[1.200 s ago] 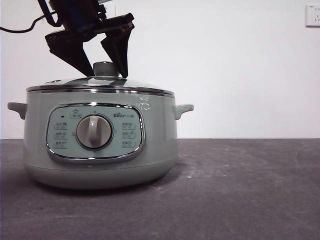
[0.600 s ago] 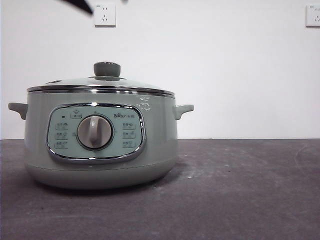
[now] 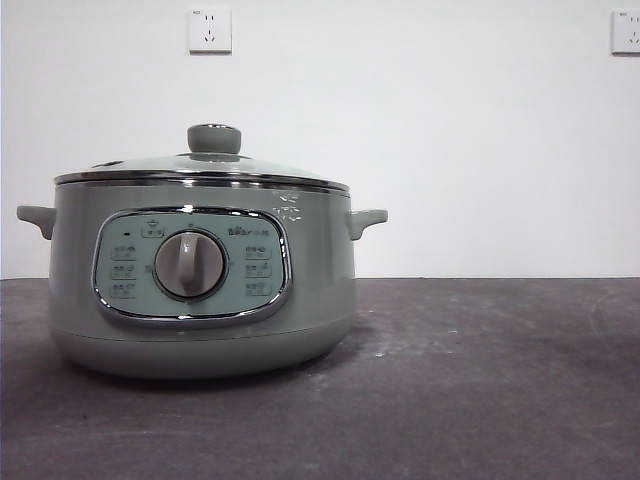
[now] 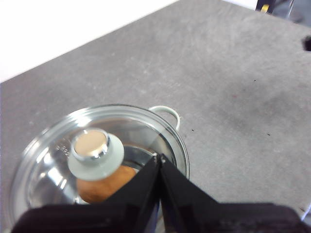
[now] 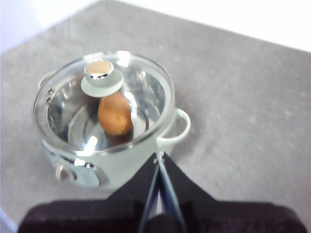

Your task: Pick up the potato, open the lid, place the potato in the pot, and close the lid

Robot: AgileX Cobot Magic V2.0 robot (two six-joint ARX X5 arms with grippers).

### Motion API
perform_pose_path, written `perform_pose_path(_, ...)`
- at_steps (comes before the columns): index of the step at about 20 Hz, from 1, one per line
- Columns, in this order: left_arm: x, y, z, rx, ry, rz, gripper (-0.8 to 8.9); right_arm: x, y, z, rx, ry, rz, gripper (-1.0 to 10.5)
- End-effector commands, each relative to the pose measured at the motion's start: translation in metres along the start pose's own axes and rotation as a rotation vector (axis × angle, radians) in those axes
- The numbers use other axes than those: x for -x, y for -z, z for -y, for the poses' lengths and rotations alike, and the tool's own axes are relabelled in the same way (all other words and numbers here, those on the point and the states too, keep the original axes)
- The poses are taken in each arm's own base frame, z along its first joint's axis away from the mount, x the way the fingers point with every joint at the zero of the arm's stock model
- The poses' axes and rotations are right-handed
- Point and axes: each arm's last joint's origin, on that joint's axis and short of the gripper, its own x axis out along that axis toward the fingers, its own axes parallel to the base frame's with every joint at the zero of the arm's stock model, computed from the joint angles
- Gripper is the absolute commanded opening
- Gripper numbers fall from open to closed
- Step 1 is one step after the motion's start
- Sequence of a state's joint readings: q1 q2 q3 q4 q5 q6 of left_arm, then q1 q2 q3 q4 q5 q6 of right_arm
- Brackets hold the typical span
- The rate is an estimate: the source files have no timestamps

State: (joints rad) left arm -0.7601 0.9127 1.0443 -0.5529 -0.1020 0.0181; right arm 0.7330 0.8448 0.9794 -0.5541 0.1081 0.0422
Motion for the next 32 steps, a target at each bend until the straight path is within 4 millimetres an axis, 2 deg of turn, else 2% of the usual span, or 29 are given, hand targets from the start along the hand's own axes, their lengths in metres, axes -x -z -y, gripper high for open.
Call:
perform_pose_path(1, -0.007, 0.034, 0.001, -0.003, -0.006, 0.015, -0.08, -0.011, 0.027, 0.000, -0.021, 0.000, 0.040, -0.1)
perform_pose_path(4, -0.006, 0.067, 0.002, 0.001, -0.002, 0.040, -0.08, -0.019, 0.053, 0.000, -0.041, 0.001, 0.015, -0.1)
perform_pose_path(6, -0.005, 0.076, 0.002, 0.041, -0.001, -0.004, -0.03, -0.023, 0.060, 0.000, -0.034, 0.008, -0.053, -0.1)
perform_pose_path(11, -0.006, 0.085, 0.002, 0.033, -0.004, -0.105, -0.03, -0.023, 0.064, 0.000, -0.034, 0.007, -0.091, -0.1)
perform_pose_path(18, -0.006, 0.087, 0.002, 0.033, -0.002, -0.119, -0.03, -0.023, 0.064, 0.000, -0.034, 0.008, -0.091, -0.1)
perform_pose_path(21, 0.016, 0.089, -0.006, 0.004, -0.036, -0.071, -0.03, -0.023, 0.064, 0.000, -0.034, 0.008, -0.090, -0.1)
perform_pose_path(23, 0.032, 0.086, -0.017, 0.045, -0.090, 0.020, -0.03, -0.023, 0.064, 0.000, -0.034, 0.008, -0.091, -0.1)
perform_pose_path(26, 0.052, 0.092, -0.036, 0.119, -0.275, 0.146, -0.03, -0.023, 0.064, 0.000, -0.034, 0.008, -0.091, -0.1)
perform_pose_path(28, 0.054, 0.106, -0.044, 0.143, -0.358, 0.218, -0.03, -0.023, 0.064, 0.000, -0.034, 0.007, -0.091, -0.1)
perform_pose_path(32, 0.035, 0.160, -0.053, 0.160, -0.465, 0.290, -0.03, -0.023, 0.064, 0.000, -0.034, 0.007, -0.091, -0.1)
